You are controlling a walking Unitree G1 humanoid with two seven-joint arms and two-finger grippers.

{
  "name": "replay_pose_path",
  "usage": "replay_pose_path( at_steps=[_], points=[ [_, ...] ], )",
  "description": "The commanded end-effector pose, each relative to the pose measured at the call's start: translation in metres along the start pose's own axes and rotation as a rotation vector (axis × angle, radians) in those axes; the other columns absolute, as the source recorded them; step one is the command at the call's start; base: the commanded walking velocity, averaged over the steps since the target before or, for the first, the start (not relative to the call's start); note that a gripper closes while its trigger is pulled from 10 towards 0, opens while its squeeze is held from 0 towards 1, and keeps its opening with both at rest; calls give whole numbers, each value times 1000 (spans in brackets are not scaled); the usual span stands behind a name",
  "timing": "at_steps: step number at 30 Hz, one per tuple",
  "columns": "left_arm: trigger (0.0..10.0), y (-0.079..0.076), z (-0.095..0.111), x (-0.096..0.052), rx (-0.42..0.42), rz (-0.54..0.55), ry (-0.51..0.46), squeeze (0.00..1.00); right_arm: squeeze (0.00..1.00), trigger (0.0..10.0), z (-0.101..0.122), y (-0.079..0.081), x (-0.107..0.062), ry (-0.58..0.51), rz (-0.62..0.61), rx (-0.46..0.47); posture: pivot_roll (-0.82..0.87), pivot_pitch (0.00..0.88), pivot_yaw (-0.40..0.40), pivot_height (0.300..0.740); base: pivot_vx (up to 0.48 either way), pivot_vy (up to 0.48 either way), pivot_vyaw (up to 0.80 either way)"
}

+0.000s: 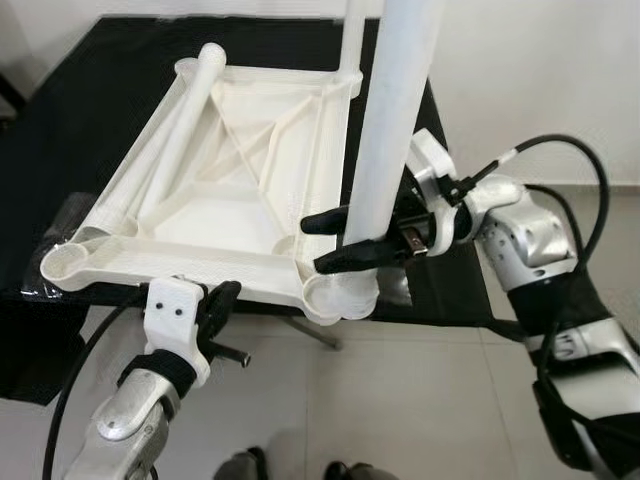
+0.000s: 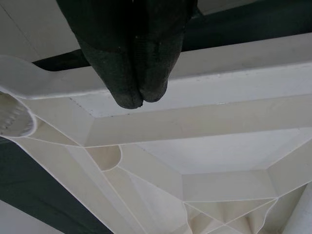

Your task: Building children table

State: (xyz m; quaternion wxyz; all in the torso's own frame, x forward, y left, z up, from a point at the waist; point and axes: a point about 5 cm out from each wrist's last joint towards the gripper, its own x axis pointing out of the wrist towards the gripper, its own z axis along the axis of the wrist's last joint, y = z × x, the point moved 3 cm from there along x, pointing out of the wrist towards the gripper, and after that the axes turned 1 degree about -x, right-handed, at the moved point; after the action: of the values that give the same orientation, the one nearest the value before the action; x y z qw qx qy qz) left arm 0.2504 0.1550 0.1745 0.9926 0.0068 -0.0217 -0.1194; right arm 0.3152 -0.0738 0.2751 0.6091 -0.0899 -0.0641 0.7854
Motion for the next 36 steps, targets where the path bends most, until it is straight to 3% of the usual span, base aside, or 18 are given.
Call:
replay_pose_path(
  at_steps=[1,10,15,24,36],
  points=[
    [10000,1,-3,-2,6,-2,19,0,0,10000,-5,-3,2,-9,-16,-12,11,255,-41,740,0,0,0],
    [10000,-7,6,-3,38,-82,-22,0,0,10000,-12,-9,11,-3,12,5,14,269,-48,740,0,0,0],
    [10000,-13,7,-7,38,-111,-27,0,0,10000,-13,-5,14,72,81,-14,10,286,-53,740,0,0,0],
    [10000,-16,7,-8,32,-123,-31,0,0,10000,-8,-2,25,122,163,-51,14,292,-64,740,0,0,0],
    [10000,-20,9,-9,25,-124,-43,0,0,10000,-6,-10,41,126,199,-63,19,301,-78,740,0,0,0]
  ],
)
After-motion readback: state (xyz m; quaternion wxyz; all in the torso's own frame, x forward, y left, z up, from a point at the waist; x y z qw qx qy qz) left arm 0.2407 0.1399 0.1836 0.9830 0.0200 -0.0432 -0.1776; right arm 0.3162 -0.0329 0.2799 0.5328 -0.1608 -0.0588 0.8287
